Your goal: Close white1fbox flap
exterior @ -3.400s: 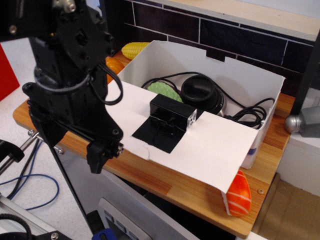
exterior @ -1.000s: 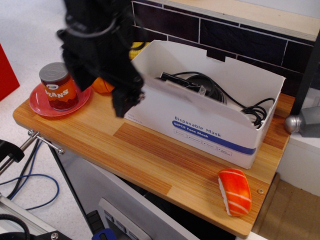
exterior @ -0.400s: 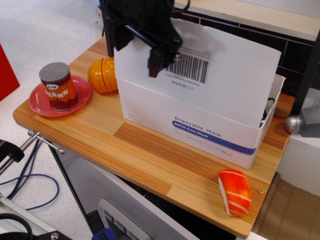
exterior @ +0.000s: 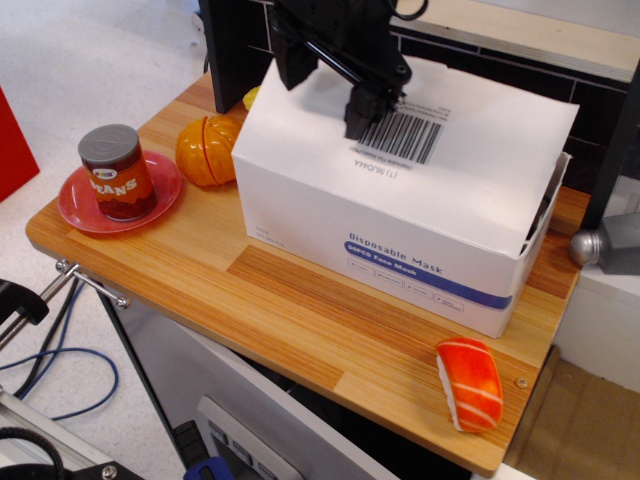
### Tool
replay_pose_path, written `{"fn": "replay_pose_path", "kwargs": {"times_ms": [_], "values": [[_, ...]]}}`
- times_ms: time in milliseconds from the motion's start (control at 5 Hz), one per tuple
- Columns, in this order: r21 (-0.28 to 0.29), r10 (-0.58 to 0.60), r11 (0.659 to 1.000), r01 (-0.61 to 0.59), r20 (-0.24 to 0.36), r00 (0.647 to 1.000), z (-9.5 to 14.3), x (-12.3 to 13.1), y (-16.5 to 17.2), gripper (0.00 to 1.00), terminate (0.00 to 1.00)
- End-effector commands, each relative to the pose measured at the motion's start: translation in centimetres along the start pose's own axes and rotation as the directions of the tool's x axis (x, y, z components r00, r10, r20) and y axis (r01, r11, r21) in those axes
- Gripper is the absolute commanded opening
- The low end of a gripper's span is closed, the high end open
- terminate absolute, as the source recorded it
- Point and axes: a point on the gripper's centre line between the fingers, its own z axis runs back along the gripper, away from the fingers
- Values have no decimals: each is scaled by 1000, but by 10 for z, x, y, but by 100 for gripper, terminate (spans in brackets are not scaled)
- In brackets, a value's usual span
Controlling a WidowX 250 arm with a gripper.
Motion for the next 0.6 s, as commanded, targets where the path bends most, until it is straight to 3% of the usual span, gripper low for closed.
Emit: {"fn": "replay_pose_path", "kwargs": {"times_ms": [0, 200, 400], "values": [[-48, 9, 999, -7, 44, 999, -11, 16, 4, 100, 0], [-67, 8, 998, -5, 43, 999, -22, 16, 2, 100, 0], [-68, -9, 998, 12, 43, 999, -21, 21, -1, 100, 100]]}}
